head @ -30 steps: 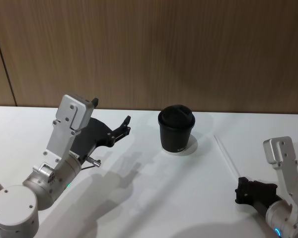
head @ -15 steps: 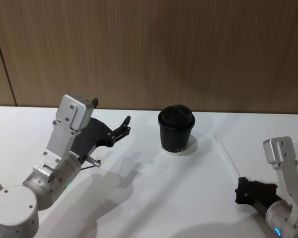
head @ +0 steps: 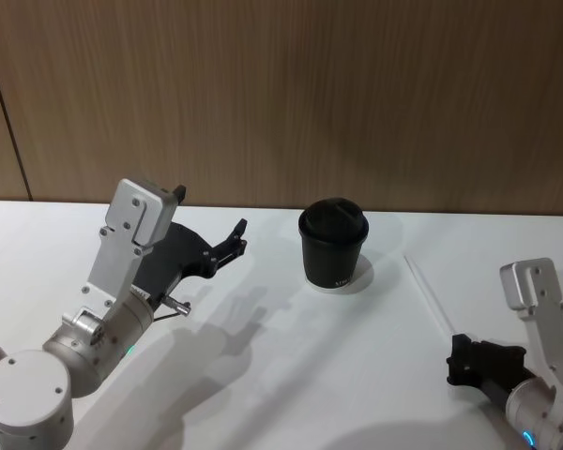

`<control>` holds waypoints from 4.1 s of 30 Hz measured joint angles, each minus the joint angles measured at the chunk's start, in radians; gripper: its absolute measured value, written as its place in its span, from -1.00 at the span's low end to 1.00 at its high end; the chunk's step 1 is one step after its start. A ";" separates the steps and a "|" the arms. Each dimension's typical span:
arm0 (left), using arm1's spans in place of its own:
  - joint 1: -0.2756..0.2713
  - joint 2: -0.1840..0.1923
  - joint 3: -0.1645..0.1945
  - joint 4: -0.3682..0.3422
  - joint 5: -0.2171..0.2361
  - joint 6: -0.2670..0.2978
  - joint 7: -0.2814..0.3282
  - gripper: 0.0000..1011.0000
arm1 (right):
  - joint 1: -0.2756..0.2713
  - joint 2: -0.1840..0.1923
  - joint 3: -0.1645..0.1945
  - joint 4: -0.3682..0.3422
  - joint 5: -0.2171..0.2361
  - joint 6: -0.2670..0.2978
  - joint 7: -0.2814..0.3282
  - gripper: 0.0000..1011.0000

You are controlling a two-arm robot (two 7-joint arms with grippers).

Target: Pick up the straw with one hand, pass it to the other hand, and insert it into the cup.

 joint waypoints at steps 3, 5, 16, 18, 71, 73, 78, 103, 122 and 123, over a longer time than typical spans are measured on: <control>0.000 0.000 0.000 0.000 0.000 0.000 0.000 0.98 | 0.000 0.006 0.002 0.002 -0.002 -0.014 0.009 -1.00; 0.000 0.000 0.000 0.000 0.000 0.000 0.000 0.98 | -0.001 0.008 0.003 0.003 -0.002 -0.021 0.013 -1.00; 0.000 0.000 0.000 0.000 0.000 0.000 0.000 0.98 | -0.004 0.032 0.016 0.007 -0.013 -0.095 0.044 -1.00; 0.000 0.000 0.000 0.000 0.000 0.000 0.000 0.98 | -0.004 0.041 0.023 0.009 -0.016 -0.121 0.053 -1.00; 0.000 0.000 0.000 0.000 0.000 0.000 0.000 0.98 | -0.022 0.316 0.115 -0.091 0.152 -0.481 0.489 -1.00; 0.000 0.000 0.000 0.000 0.000 0.000 0.000 0.98 | -0.022 0.323 0.116 -0.098 0.165 -0.484 0.504 -1.00; 0.000 0.000 0.000 0.000 0.000 0.000 0.000 0.98 | -0.023 0.334 0.116 -0.110 0.186 -0.490 0.526 -1.00; 0.000 0.000 0.000 0.000 0.000 0.000 0.000 0.98 | -0.031 0.370 0.098 -0.165 0.259 -0.493 0.591 -1.00; 0.000 0.000 0.000 0.000 0.000 0.000 0.000 0.98 | -0.034 0.376 0.088 -0.183 0.275 -0.485 0.599 -1.00; 0.000 0.000 0.000 0.000 0.000 0.000 0.000 0.98 | -0.034 0.376 0.088 -0.183 0.276 -0.485 0.599 -1.00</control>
